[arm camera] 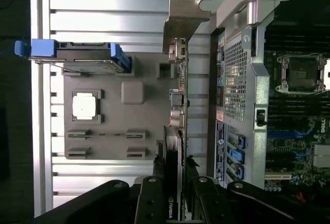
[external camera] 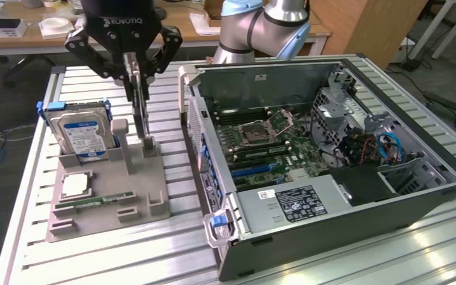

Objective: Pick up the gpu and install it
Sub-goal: 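Pick up the gpu and move the gpu toward the slot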

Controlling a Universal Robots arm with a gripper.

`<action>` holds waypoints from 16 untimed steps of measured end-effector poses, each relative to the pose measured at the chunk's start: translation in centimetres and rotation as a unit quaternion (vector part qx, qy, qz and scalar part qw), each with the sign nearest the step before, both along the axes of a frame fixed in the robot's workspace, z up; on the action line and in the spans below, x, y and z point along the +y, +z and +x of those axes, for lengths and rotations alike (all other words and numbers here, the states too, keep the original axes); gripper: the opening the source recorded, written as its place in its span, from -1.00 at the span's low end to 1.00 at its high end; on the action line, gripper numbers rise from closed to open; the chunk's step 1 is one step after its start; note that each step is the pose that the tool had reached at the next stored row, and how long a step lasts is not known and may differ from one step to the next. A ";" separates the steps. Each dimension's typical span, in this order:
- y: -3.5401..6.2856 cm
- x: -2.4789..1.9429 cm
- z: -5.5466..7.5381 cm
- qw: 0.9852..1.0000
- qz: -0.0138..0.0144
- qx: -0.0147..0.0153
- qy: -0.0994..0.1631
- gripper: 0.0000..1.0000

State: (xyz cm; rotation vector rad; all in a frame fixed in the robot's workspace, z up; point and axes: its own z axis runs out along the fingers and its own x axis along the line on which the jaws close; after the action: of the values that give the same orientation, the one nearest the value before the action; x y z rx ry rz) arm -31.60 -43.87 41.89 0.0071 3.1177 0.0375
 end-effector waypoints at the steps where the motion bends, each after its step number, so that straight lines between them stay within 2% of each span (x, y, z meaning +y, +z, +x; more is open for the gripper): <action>1: 0.10 0.00 0.0 1.000 -0.001 0.000 0.000 -0.48; 2: 0.21 0.01 0.0 1.000 -0.002 0.000 0.000 -0.48; 7: 0.60 0.00 0.0 1.000 -0.011 0.000 0.000 -0.48; 8: 0.69 0.00 0.0 1.000 -0.012 0.000 0.000 -0.48; 16: 1.75 0.00 0.0 1.000 -0.013 0.000 0.000 -0.48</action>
State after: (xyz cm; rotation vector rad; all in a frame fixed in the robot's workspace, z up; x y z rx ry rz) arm -31.61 -43.86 43.64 0.0068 3.1179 -0.0018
